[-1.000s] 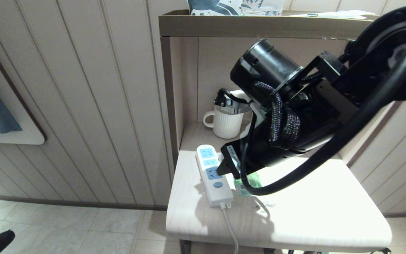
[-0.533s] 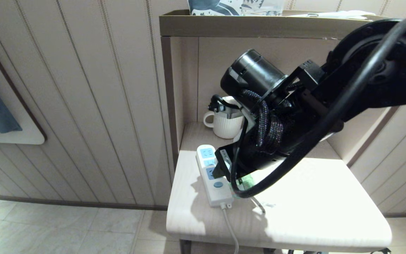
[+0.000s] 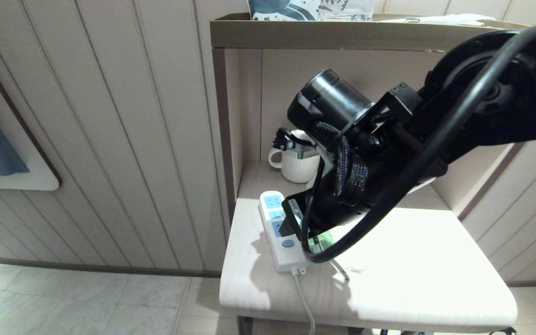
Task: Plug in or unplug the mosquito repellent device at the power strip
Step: Insert the plug into the socket
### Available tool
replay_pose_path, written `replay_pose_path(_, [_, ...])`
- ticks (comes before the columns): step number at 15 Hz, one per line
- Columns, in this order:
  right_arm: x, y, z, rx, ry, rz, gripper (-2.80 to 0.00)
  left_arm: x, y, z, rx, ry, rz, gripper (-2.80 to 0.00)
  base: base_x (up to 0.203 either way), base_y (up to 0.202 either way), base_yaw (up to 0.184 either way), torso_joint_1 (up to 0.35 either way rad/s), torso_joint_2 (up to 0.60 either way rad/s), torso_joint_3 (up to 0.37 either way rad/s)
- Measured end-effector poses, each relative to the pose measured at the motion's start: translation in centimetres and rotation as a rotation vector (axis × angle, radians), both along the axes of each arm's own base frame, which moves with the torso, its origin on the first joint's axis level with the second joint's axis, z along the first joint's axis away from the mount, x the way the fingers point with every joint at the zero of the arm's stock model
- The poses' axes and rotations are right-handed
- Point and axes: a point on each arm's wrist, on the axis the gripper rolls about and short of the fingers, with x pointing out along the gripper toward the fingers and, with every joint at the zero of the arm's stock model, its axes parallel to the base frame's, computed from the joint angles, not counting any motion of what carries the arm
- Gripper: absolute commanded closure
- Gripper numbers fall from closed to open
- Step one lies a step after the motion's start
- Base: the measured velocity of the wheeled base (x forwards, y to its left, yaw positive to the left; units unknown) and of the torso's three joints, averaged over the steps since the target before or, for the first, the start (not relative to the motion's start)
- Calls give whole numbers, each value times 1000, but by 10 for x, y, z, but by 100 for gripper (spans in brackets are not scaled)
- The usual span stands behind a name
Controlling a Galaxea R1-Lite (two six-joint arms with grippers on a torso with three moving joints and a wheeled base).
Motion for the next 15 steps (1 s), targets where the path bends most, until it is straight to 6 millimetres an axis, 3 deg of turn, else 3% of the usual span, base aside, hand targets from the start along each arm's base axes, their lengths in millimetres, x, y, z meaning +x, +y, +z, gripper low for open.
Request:
replay_pose_path(3, [-1, 1, -1, -32, -24, -21, 0, 4, 2, -5, 64, -85, 69, 0, 0, 0, 0, 0, 0, 0])
replay_pose_path(15, [-9, 5, 0, -47, -38, 6, 0, 7, 3, -14, 0, -69, 136, 0, 0, 0, 0, 0, 0, 0])
